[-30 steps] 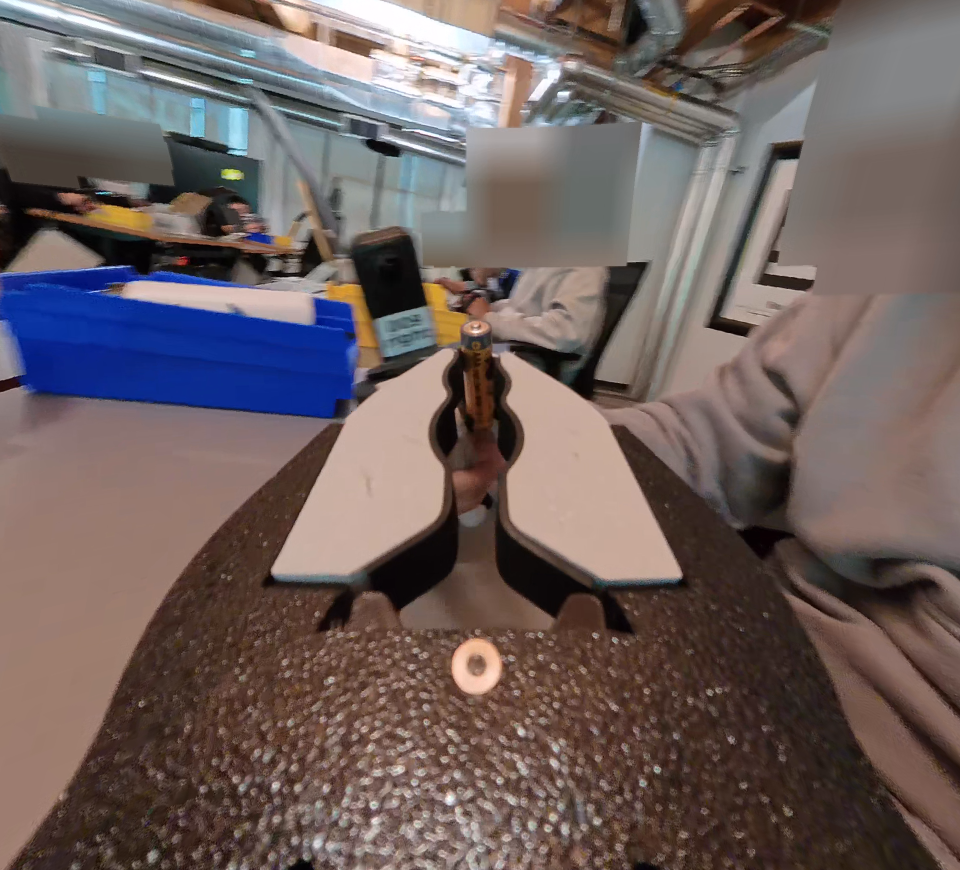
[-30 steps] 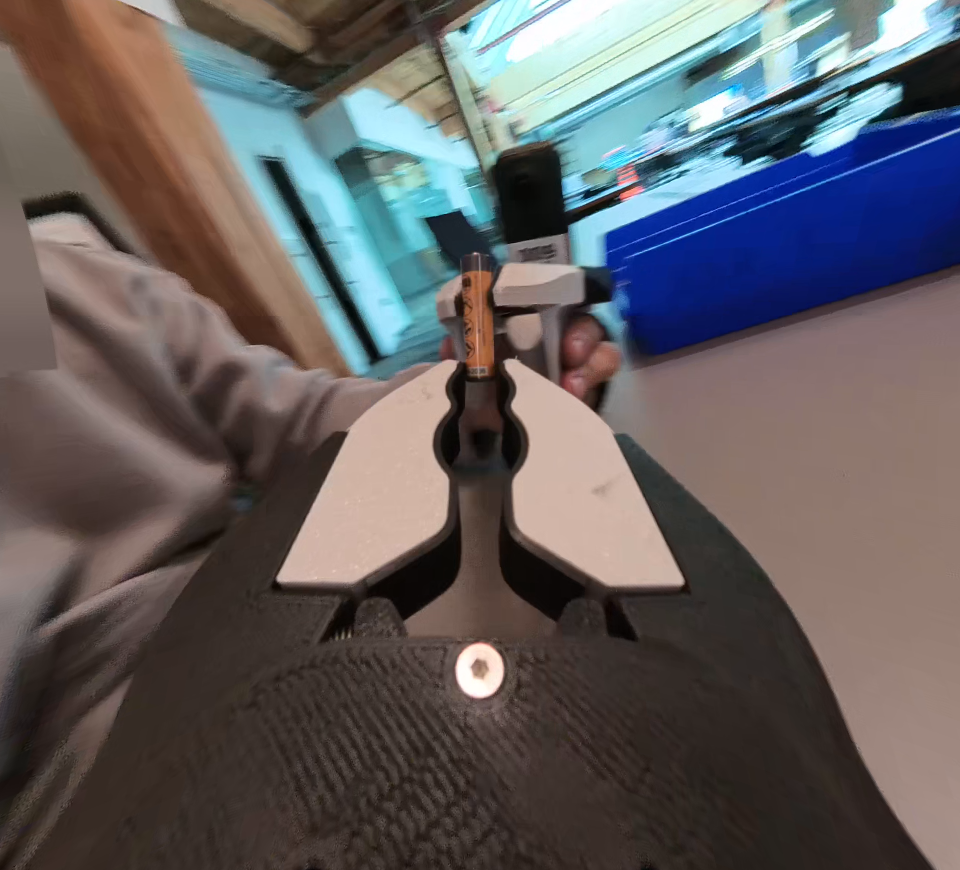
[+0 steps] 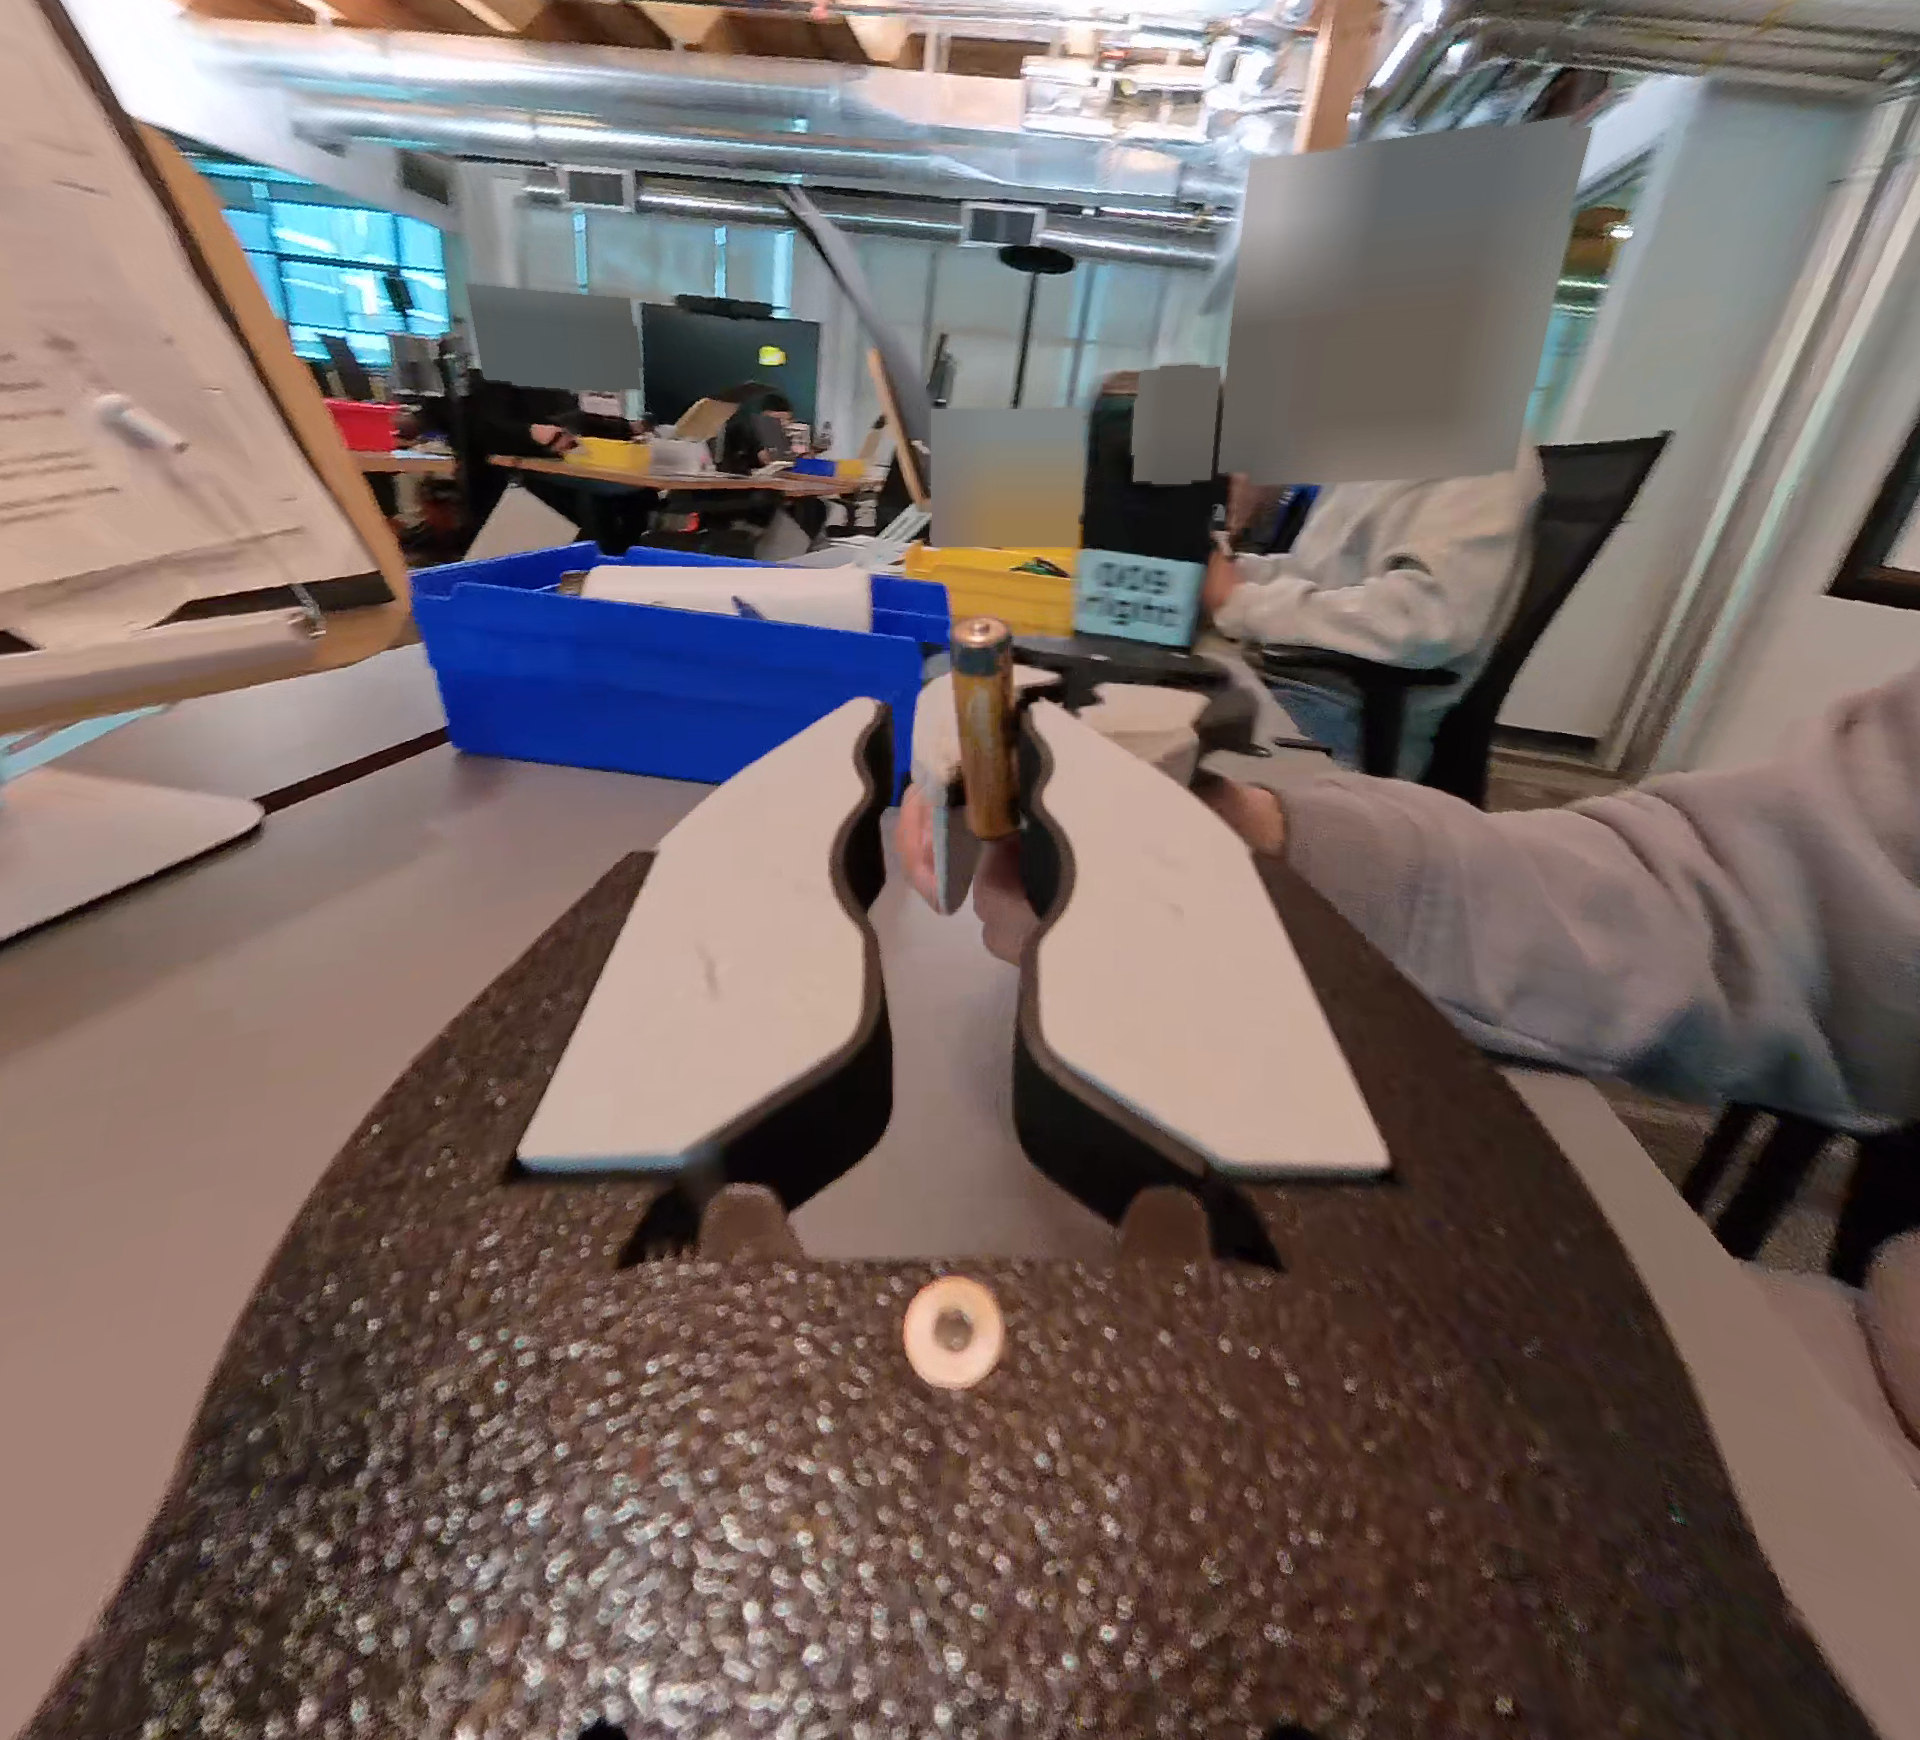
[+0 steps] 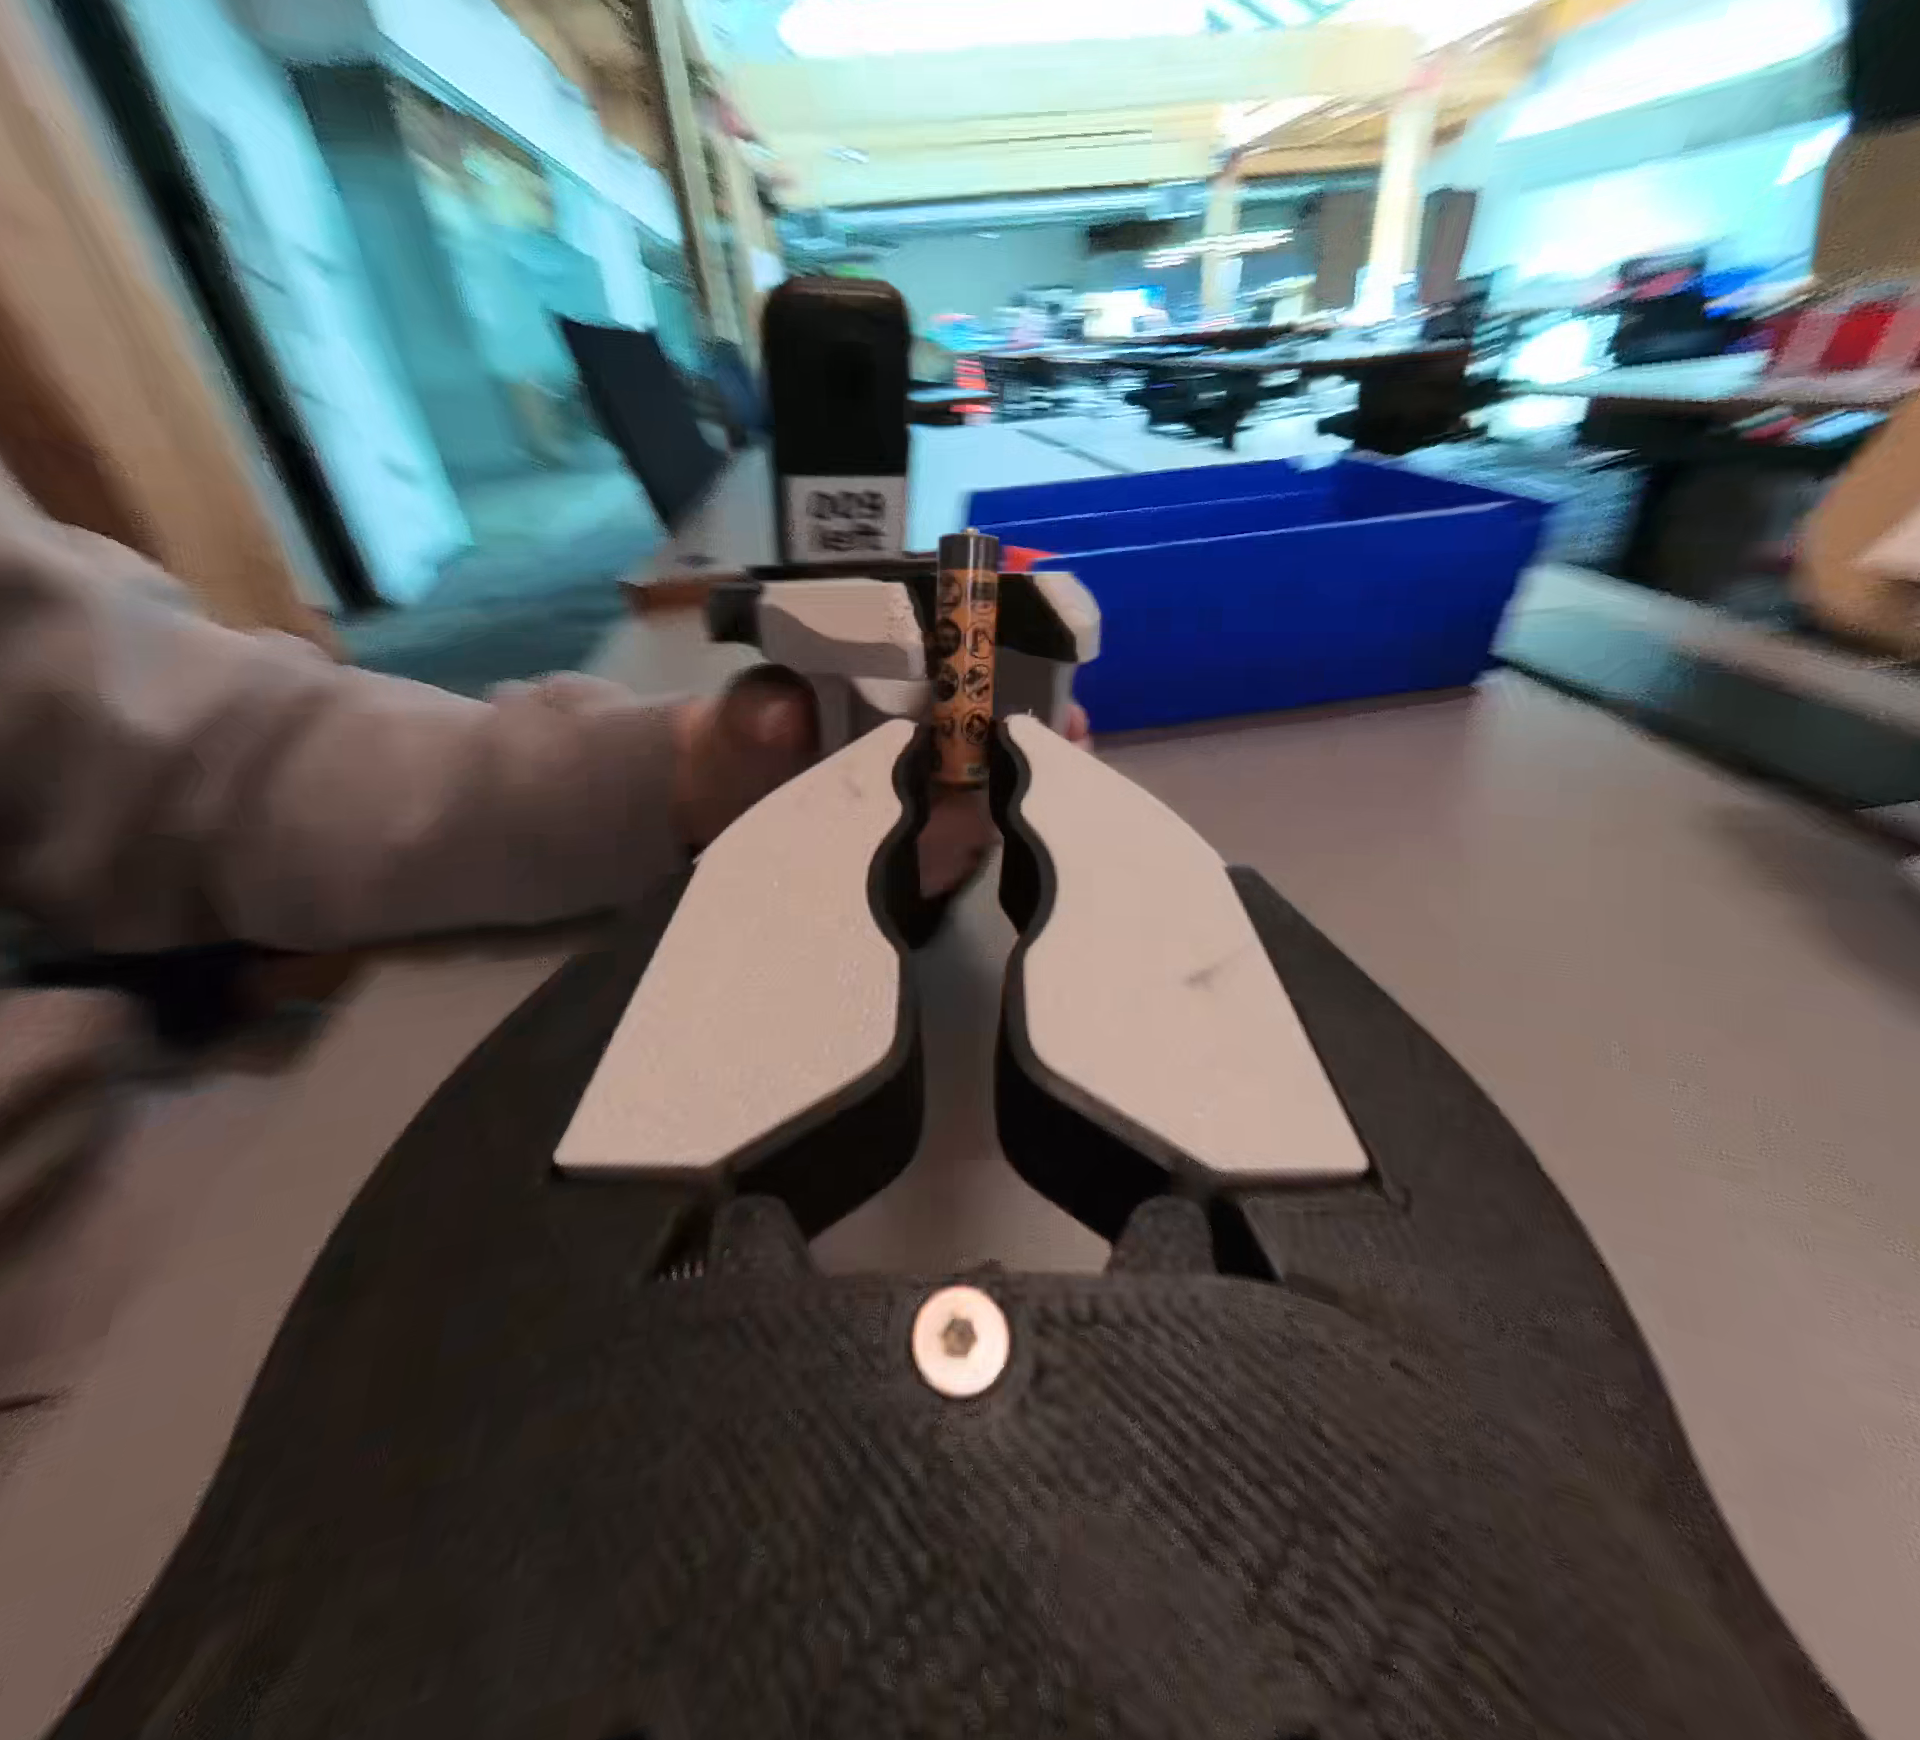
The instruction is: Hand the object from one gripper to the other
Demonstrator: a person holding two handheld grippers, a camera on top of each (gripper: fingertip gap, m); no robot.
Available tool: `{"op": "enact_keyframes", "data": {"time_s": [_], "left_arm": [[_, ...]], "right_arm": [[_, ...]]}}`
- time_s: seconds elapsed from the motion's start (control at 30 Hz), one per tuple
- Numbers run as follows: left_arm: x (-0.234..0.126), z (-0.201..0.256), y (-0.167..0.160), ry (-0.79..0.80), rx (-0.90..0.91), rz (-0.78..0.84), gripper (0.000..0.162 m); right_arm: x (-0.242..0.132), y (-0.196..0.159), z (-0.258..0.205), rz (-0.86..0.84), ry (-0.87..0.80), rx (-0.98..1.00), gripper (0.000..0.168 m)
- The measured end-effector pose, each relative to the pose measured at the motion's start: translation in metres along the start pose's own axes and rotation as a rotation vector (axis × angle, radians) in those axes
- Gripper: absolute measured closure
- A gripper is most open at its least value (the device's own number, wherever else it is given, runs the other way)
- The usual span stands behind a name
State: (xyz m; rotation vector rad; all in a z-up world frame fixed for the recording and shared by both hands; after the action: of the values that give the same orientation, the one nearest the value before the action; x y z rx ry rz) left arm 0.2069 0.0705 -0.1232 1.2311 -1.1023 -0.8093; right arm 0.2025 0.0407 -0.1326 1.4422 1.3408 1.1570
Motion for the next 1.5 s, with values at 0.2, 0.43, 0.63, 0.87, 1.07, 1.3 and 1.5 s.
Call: {"op": "enact_keyframes", "data": {"time_s": [0.2, 0.43, 0.63, 0.87, 1.07, 1.3, 1.5], "left_arm": [[-0.003, 0.018, 0.003, -0.175, -0.038, 0.049, 0.141], [-0.01, 0.025, 0.012, -0.307, -0.156, 0.136, 0.151], [-0.006, 0.026, 0.003, -0.305, -0.162, 0.077, 0.139], [-0.001, 0.023, -0.003, -0.269, -0.141, 0.033, 0.152], [-0.001, -0.015, -0.02, 0.082, 0.023, -0.172, 0.152], [0.001, -0.027, -0.04, 0.342, 0.477, -0.487, 0.152], [0.006, -0.025, -0.044, 0.42, 0.717, -0.599, 0.152]], "right_arm": [[0.0, -0.001, -0.019, 0.0, 0.28, 0.291, 0.158], [0.001, -0.004, -0.027, -0.026, 0.376, 0.404, 0.158], [0.002, -0.005, -0.029, -0.03, 0.389, 0.414, 0.158], [0.001, -0.005, -0.015, 0.005, 0.3, 0.398, 0.158], [-0.007, -0.003, 0.025, 0.005, -0.163, -0.002, 0.124], [-0.002, 0.003, 0.024, 0.034, -0.357, -0.244, 0.143], [-0.003, -0.004, 0.031, -0.009, -0.384, -0.174, 0.158]]}}
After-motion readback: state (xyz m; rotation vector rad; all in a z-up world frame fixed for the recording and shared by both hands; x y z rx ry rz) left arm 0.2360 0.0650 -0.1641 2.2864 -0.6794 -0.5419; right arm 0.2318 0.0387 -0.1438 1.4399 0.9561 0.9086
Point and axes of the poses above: each gripper's, where its closed fingertips meet, x out along the fingers, y out of its top, z = x × y across the jaws, the point moved 2 cm from there along -x, back along the fingers, and after that the axes turned 8 degrees about x, right-handed, at the moved point
